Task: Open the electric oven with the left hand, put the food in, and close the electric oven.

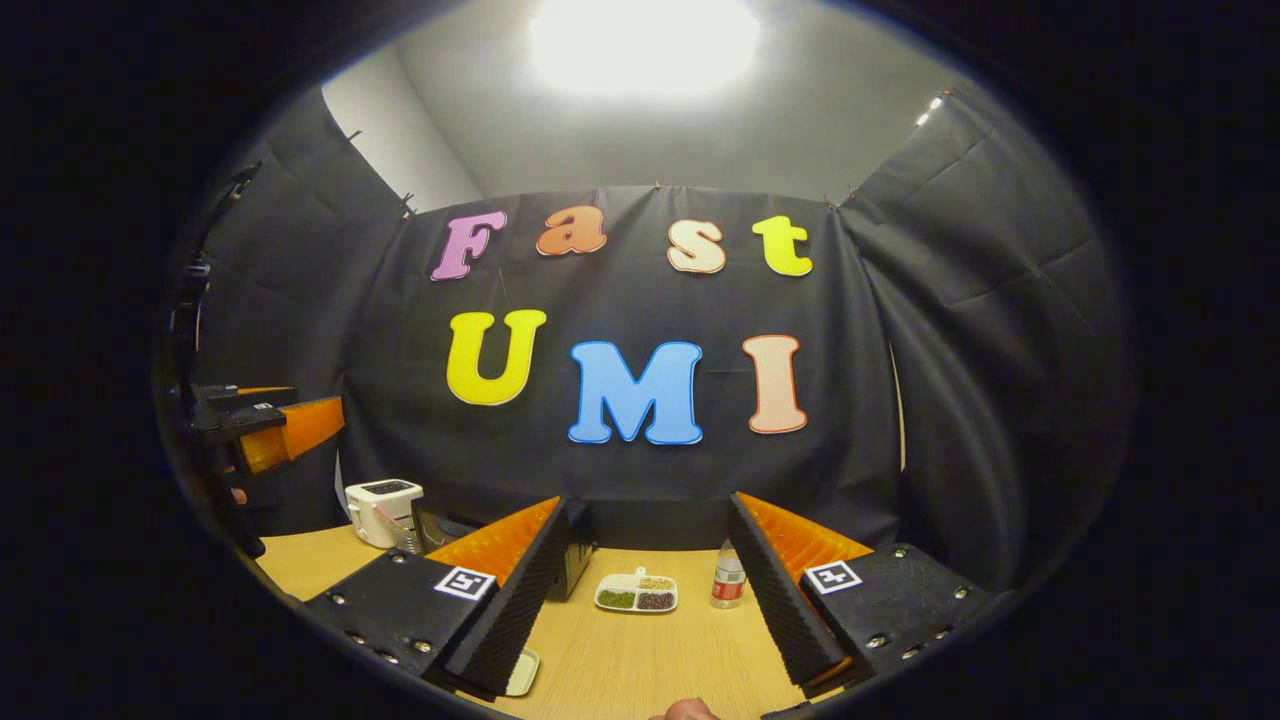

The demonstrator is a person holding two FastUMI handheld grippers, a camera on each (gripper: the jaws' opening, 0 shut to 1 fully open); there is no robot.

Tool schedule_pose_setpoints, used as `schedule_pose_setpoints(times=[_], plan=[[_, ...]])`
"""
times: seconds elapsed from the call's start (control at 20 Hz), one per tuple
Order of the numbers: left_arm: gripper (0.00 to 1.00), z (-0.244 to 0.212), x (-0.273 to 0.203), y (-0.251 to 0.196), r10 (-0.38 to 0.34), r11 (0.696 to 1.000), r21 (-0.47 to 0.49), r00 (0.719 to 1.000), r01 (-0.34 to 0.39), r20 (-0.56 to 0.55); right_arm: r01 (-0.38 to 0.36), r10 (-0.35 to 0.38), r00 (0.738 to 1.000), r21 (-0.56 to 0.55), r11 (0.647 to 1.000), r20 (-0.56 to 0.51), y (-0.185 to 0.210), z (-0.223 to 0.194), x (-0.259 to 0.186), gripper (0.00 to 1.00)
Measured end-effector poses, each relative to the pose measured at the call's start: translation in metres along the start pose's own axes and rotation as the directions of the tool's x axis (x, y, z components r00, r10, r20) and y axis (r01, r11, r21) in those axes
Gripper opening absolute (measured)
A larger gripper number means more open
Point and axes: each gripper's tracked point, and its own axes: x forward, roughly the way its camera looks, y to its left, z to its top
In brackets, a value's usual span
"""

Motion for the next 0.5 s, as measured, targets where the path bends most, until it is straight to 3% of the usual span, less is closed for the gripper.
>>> schedule_pose_setpoints(times=[0.15,0.5], plan=[[1.00,-0.007,0.027,0.008,-0.007,1.000,-0.012,1.000,0.007,-0.001,-0.014,0.014,1.000,-0.010,1.000,0.002,0.011,-0.003,0.014,0.97],[1.00,-0.037,0.109,0.026,-0.068,0.996,-0.052,0.997,0.067,-0.024,0.038,-0.038,0.999,0.000,0.999,-0.008,0.032,-0.010,0.049,0.97]])
